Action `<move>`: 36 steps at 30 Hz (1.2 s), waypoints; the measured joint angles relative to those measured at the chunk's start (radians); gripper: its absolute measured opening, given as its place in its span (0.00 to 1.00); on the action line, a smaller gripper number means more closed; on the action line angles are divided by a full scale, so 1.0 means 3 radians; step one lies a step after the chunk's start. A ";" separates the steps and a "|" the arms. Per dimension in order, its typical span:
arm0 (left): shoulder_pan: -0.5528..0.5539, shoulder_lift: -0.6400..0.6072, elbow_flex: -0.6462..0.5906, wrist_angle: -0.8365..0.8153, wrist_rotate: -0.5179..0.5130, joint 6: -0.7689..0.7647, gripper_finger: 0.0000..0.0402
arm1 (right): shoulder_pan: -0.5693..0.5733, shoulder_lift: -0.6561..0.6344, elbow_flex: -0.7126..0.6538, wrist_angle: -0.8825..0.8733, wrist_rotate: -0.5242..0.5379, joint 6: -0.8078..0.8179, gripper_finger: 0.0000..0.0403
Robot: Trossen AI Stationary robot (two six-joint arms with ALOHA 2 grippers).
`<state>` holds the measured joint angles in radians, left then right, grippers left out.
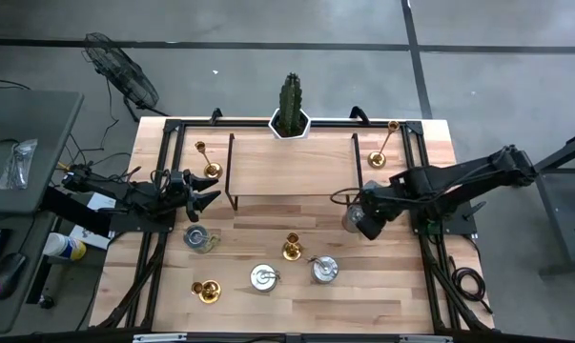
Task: Pick & Place candle stick holders
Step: Put the silver scented candle can on the shelf
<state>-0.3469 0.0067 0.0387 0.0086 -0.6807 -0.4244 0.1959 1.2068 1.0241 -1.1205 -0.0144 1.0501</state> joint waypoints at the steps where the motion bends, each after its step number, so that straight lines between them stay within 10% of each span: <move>1: 0.0000 0.0000 0.0000 0.0000 0.0000 0.0000 0.61 | -0.0018 0.0000 -0.0035 0.0067 0.0039 0.0080 0.38; 11: 0.0000 0.0000 0.0000 0.0000 0.0000 0.0000 0.61 | -0.0014 0.0113 -0.0355 0.0416 0.0406 0.0432 0.96; 36: 0.0000 0.0000 0.0000 0.0001 0.0000 0.0000 0.61 | -0.0014 0.0721 -0.0350 0.0651 0.0914 0.0214 0.99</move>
<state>-0.3468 0.0067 0.0387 0.0090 -0.6807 -0.4244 0.1917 1.4231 0.9192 -0.9252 0.2599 1.1142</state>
